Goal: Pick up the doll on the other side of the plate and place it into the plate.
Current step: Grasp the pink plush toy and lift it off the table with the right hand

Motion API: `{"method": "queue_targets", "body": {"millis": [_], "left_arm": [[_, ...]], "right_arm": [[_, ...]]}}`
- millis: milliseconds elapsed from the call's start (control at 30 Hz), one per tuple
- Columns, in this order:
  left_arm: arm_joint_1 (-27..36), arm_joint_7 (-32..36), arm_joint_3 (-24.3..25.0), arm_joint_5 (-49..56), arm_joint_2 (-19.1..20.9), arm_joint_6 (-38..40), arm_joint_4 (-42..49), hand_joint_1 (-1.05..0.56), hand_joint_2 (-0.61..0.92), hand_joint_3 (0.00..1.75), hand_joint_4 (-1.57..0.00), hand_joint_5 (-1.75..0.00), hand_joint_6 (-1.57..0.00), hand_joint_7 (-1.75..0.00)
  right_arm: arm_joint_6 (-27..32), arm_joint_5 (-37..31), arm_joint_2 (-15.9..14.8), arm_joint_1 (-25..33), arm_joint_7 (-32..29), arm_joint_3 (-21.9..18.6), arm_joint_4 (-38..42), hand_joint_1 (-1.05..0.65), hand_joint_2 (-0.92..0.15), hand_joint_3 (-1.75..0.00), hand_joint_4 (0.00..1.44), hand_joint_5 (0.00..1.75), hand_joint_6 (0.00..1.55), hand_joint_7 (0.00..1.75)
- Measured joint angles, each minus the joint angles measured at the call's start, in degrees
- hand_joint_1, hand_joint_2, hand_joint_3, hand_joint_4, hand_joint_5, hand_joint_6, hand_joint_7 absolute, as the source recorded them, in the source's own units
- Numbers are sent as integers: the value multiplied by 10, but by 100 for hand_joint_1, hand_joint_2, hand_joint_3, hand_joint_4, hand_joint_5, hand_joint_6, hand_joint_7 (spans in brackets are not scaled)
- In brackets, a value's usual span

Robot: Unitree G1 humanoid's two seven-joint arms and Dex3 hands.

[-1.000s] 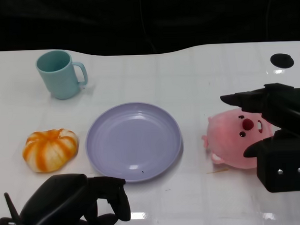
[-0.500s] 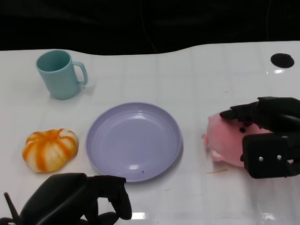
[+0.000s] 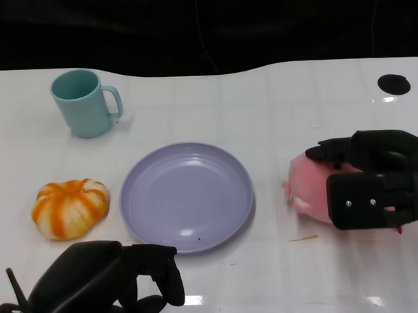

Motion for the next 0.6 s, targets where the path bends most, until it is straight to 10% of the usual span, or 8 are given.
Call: {"method": "queue_targets", "body": {"millis": [600], "left_arm": [[0, 0, -5, 1, 0, 17, -10, -17, 67, 74, -73, -144, -78, -111]], "right_arm": [[3, 20, 44, -90, -39, 28, 153, -32, -92, -3, 76, 31, 98, 18]]}}
